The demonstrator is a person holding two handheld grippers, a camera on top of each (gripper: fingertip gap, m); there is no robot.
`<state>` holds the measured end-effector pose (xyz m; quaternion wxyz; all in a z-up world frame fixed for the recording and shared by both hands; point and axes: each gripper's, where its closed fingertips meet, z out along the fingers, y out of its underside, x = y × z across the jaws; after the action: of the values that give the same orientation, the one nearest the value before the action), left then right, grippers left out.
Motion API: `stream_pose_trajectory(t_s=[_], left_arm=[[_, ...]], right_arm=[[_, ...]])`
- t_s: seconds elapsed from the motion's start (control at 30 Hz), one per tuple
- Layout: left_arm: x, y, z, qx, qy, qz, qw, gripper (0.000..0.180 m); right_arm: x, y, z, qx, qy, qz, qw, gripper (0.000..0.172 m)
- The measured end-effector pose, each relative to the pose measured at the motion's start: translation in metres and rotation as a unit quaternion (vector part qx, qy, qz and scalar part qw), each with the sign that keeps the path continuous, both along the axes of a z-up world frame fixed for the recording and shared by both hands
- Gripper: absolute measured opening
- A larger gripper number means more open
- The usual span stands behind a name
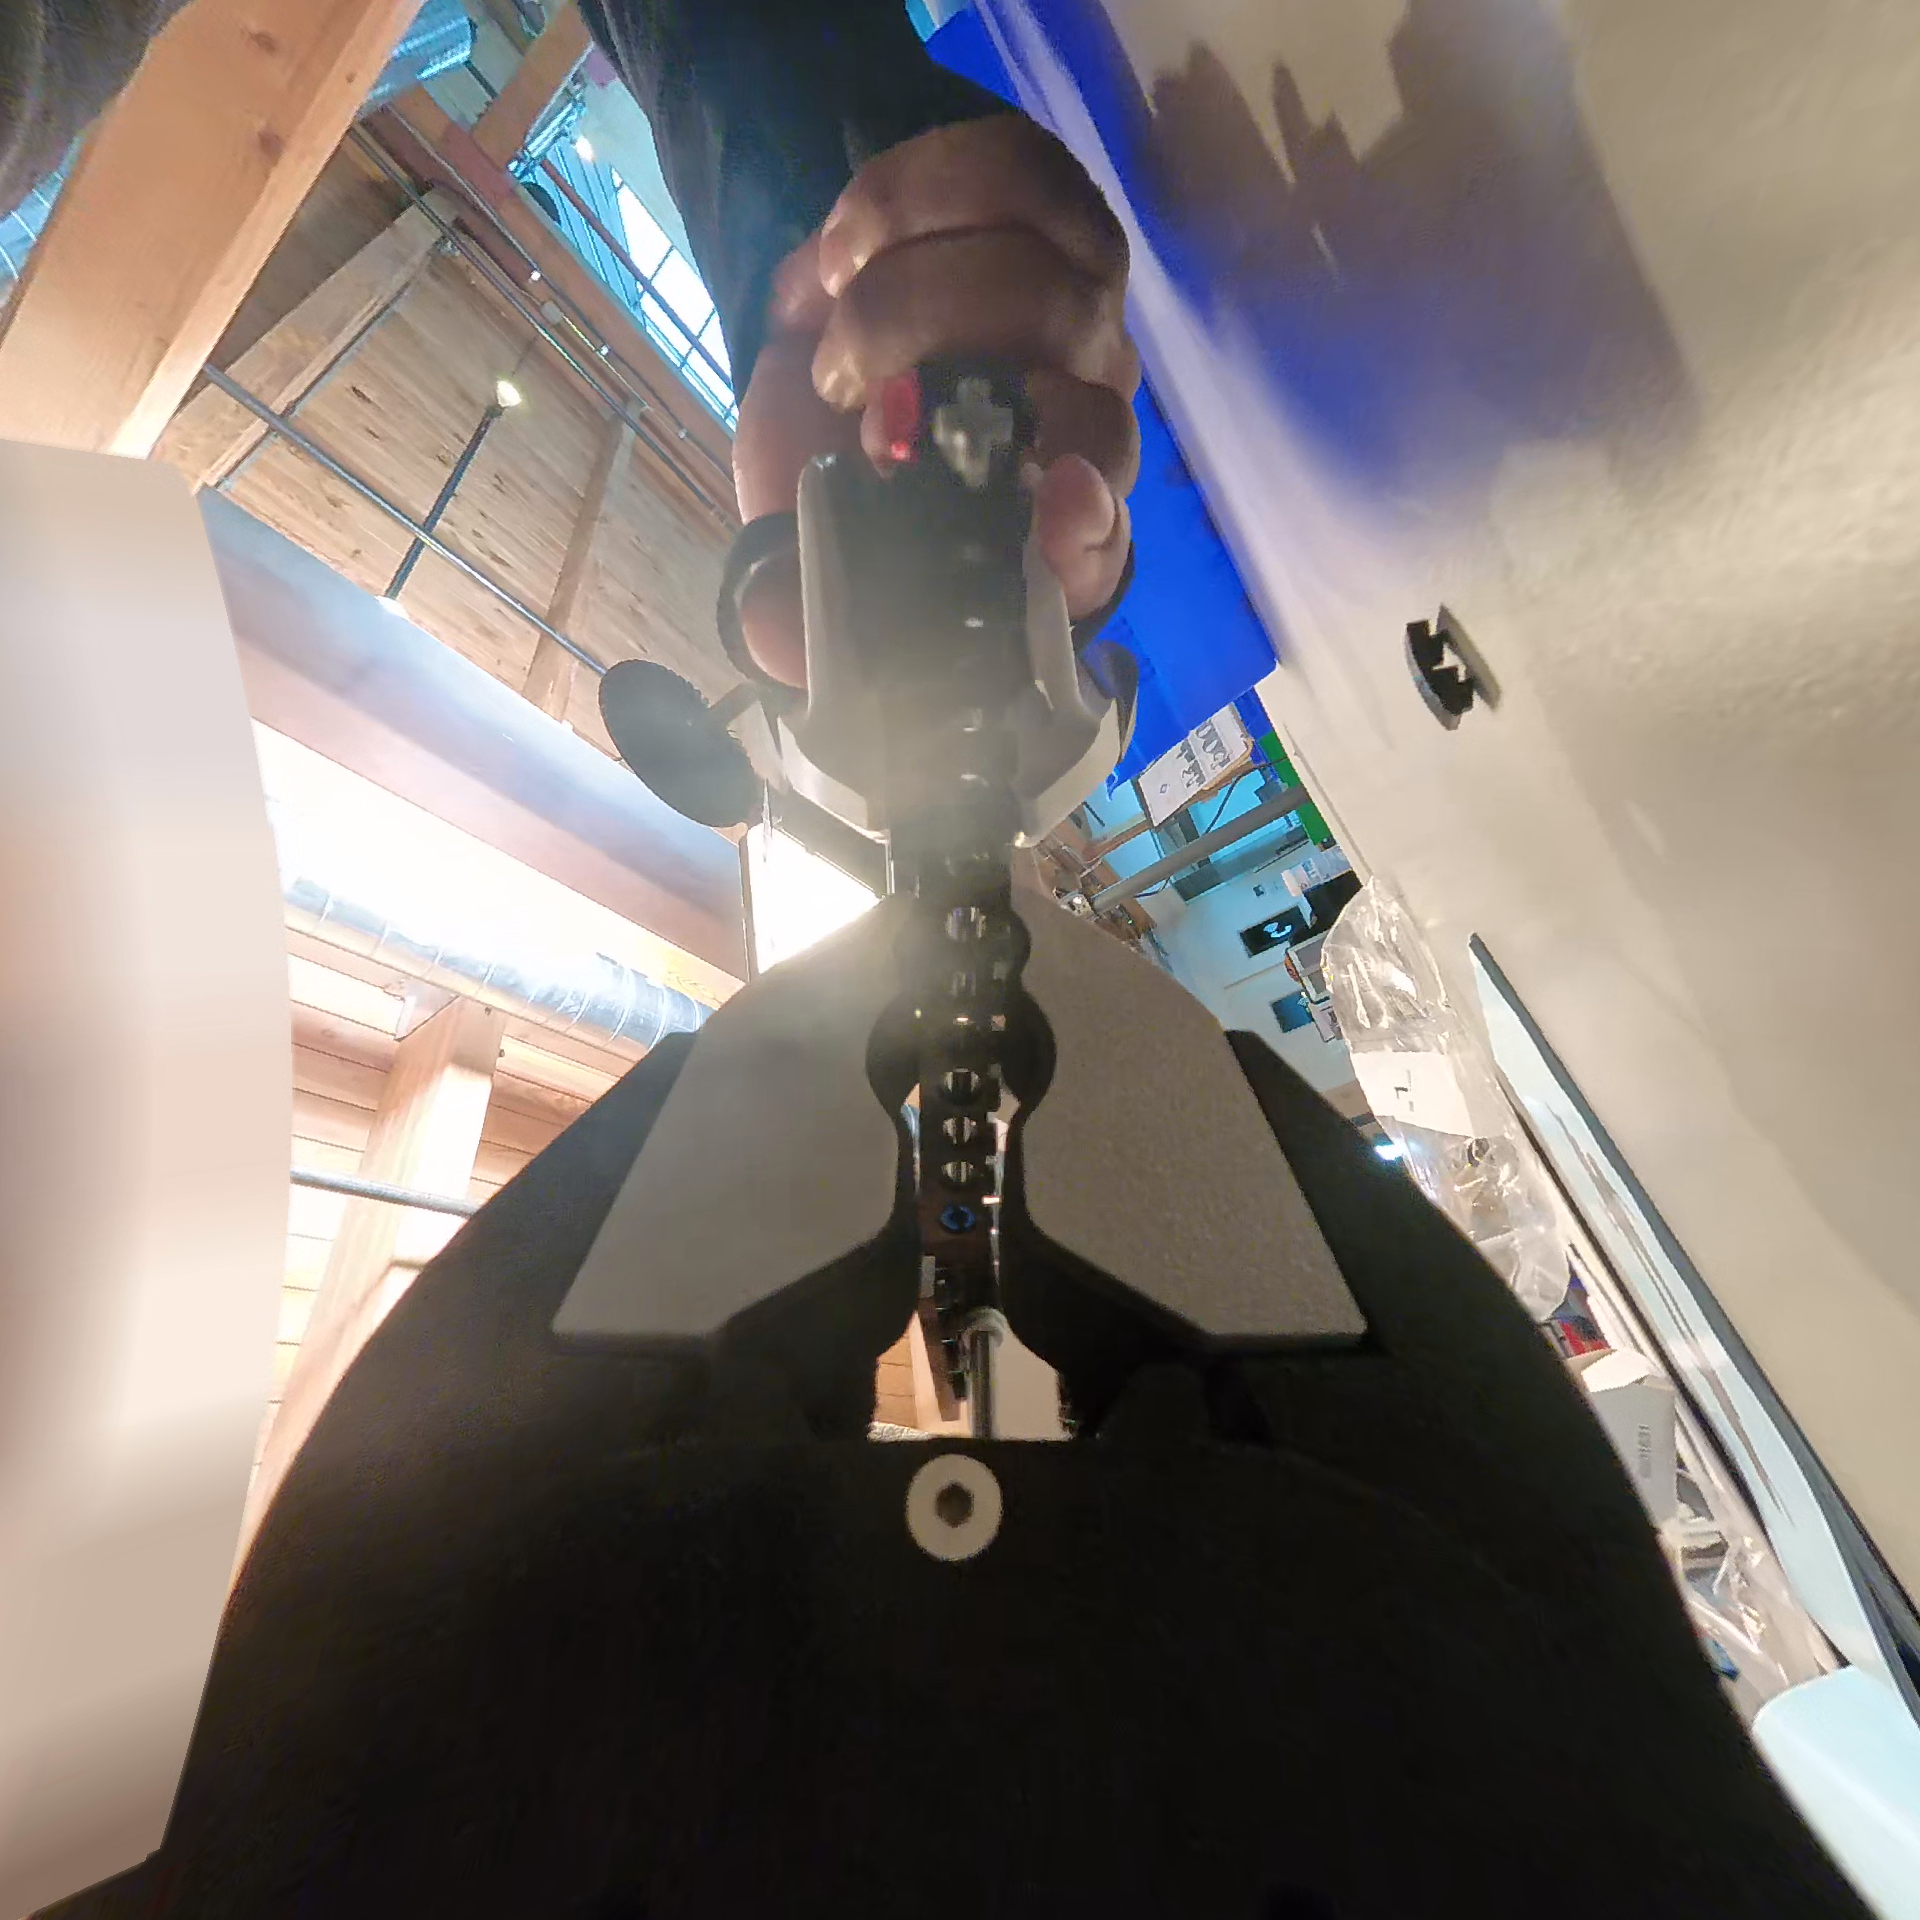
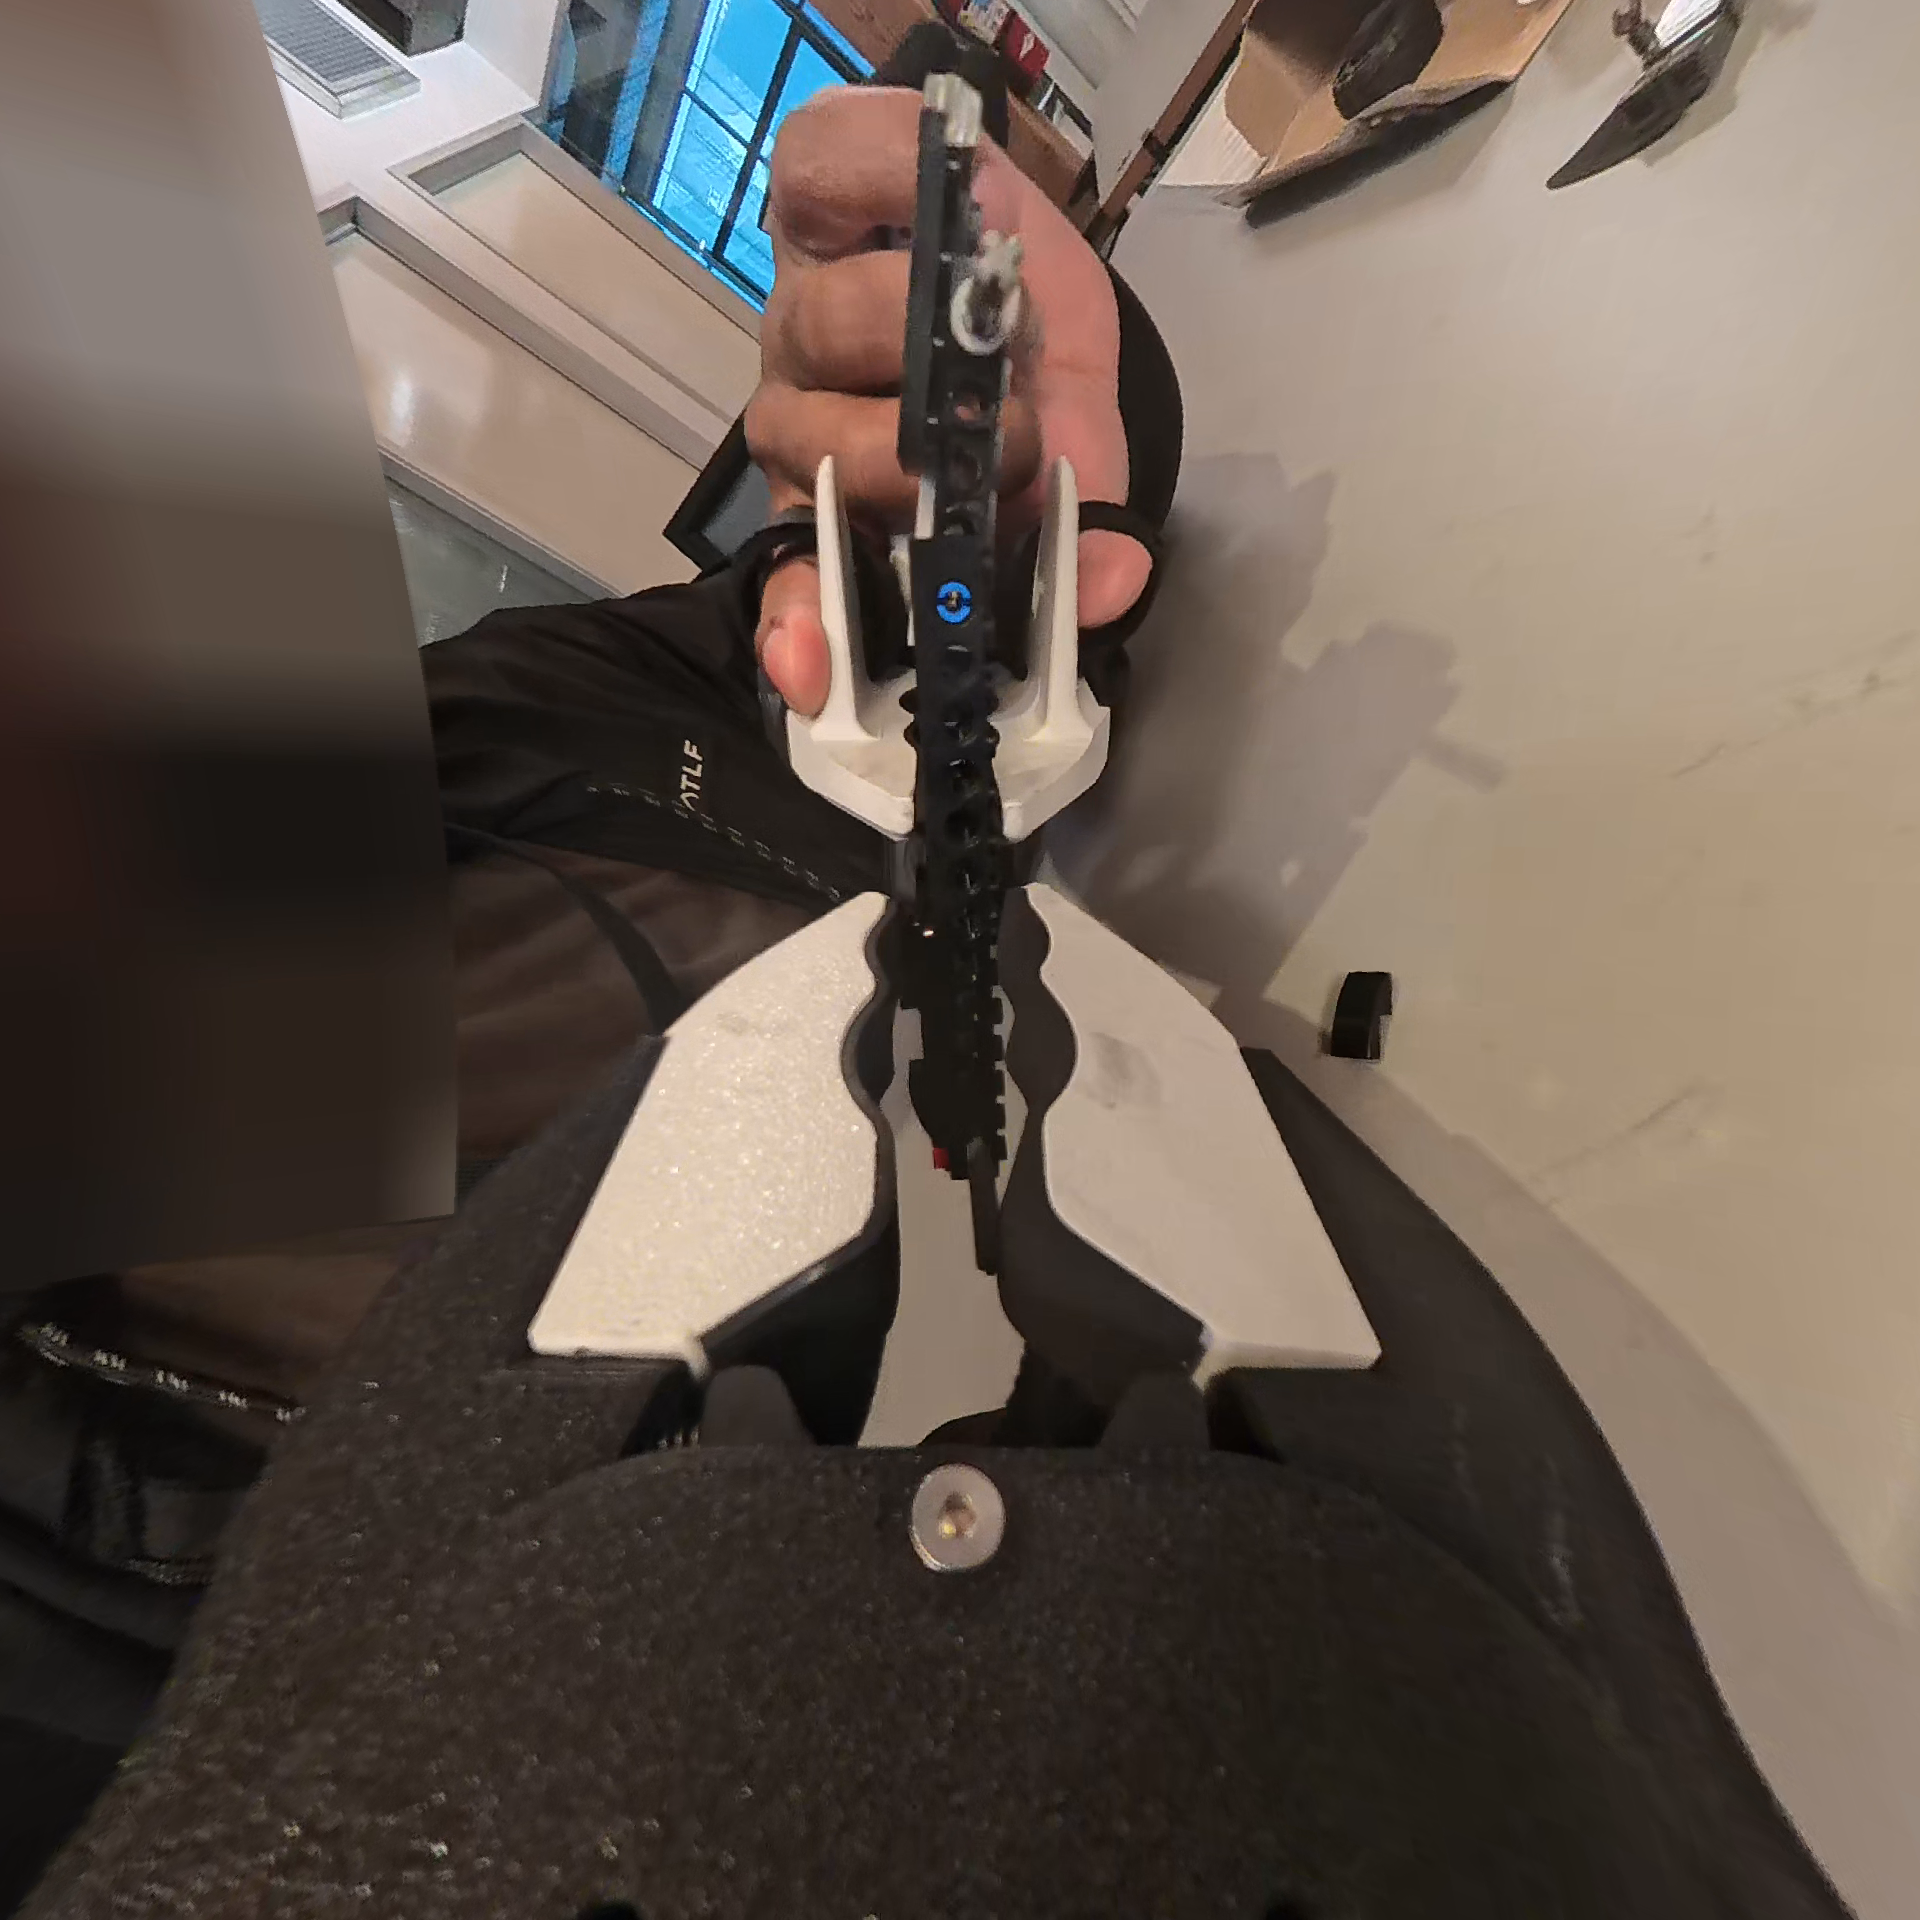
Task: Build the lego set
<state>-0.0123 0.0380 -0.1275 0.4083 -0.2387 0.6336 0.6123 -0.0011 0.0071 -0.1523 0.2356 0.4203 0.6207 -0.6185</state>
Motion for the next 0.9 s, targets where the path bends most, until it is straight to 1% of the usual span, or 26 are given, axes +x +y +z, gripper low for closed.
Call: stream_pose_trajectory(t_s=[0.13,0.33,0.47,0.53,0.57,0.6,0.67,0.73,0.8,0.9], left_arm=[[0.0,0.0,0.001,0.005,0.005,0.001,1.0,0.01],[0.005,-0.005,0.002,0.006,0.01,-0.007,1.0,0.01],[0.002,-0.002,0.0,-0.006,-0.006,-0.005,1.0,0.01],[-0.003,0.001,0.0,-0.016,-0.045,0.006,0.999,0.01],[-0.006,0.003,0.0,-0.017,-0.063,0.011,0.998,0.009],[-0.008,0.003,0.003,-0.013,-0.087,0.009,0.996,0.009],[-0.013,0.002,0.008,-0.006,-0.132,0.013,0.991,0.01],[-0.021,0.002,0.012,0.011,-0.15,0.015,0.989,0.009],[-0.029,0.002,0.01,0.008,-0.18,0.02,0.983,0.009],[-0.046,0.007,0.0,-0.038,-0.249,0.043,0.967,0.009]], right_arm=[[-0.001,0.0,0.0,0.003,0.011,-0.007,1.0,0.017],[0.004,-0.003,-0.001,0.006,0.011,0.008,1.0,0.017],[0.002,-0.002,-0.001,0.0,0.003,0.008,1.0,0.017],[-0.001,0.0,0.002,-0.017,-0.002,0.002,1.0,0.018],[-0.005,0.003,0.003,-0.016,0.005,-0.01,1.0,0.024],[-0.01,0.006,0.004,-0.002,0.018,-0.027,0.999,0.037],[-0.016,0.013,0.006,0.028,0.05,-0.051,0.997,0.047],[-0.02,0.02,0.01,0.045,0.07,-0.071,0.994,0.048],[-0.024,0.028,0.012,0.059,0.088,-0.098,0.99,0.049],[-0.031,0.044,0.02,0.067,0.124,-0.139,0.98,0.046]])
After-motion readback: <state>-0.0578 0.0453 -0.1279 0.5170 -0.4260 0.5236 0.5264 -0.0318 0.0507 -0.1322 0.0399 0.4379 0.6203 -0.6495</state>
